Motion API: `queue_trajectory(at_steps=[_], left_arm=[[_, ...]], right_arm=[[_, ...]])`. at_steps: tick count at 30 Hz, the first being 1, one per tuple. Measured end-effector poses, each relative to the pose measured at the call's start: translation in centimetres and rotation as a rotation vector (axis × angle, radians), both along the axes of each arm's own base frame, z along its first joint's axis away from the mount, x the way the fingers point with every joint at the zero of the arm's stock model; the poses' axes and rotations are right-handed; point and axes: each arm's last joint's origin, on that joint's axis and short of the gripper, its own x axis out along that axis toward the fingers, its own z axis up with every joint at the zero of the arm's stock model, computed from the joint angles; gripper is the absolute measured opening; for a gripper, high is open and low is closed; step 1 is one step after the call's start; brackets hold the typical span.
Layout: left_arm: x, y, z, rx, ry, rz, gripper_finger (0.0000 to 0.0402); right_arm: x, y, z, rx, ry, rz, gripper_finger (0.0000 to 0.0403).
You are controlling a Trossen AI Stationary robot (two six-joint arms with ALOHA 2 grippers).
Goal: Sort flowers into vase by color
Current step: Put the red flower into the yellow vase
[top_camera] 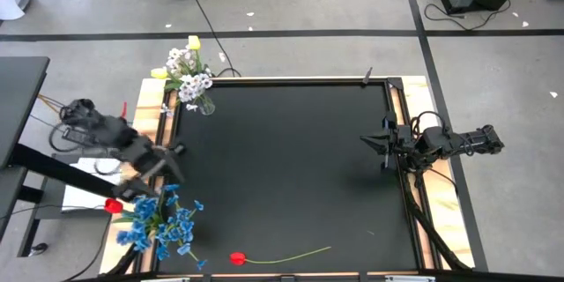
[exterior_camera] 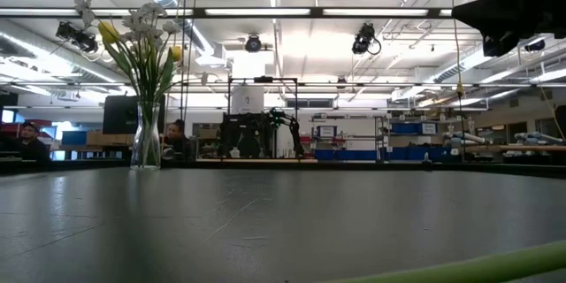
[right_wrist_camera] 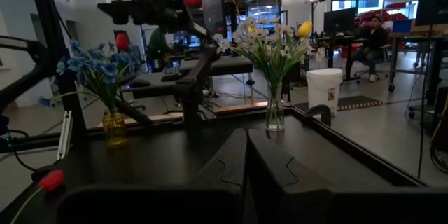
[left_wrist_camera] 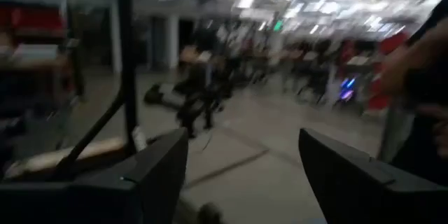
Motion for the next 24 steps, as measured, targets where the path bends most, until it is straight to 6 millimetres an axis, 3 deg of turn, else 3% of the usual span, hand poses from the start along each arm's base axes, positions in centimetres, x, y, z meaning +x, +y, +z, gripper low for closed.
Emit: queue_trajectory(at_steps=[5, 11, 19, 24], left_arm=[[5.2, -0.8, -0.4, 0.064, 0.081, 0.148, 0.0274], [11.1, 1.8, 0.5, -0.098, 0.083, 0.377, 0.0274], [15.3, 4.1, 0.6, -0.145, 0.166, 0.536, 0.0274], [17.8, 2.1, 1.5, -0.092, 0.185, 0.462, 0.0274]], right_arm=[[0.0, 0.0, 0.0, 0.000, 0.000, 0.000, 0.0023], [0.0, 0.0, 0.0, 0.000, 0.000, 0.000, 0.0023], [0.0, 0.0, 0.0, 0.000, 0.000, 0.000, 0.0023], [0.0, 0.0, 0.0, 0.000, 0.000, 0.000, 0.0023]])
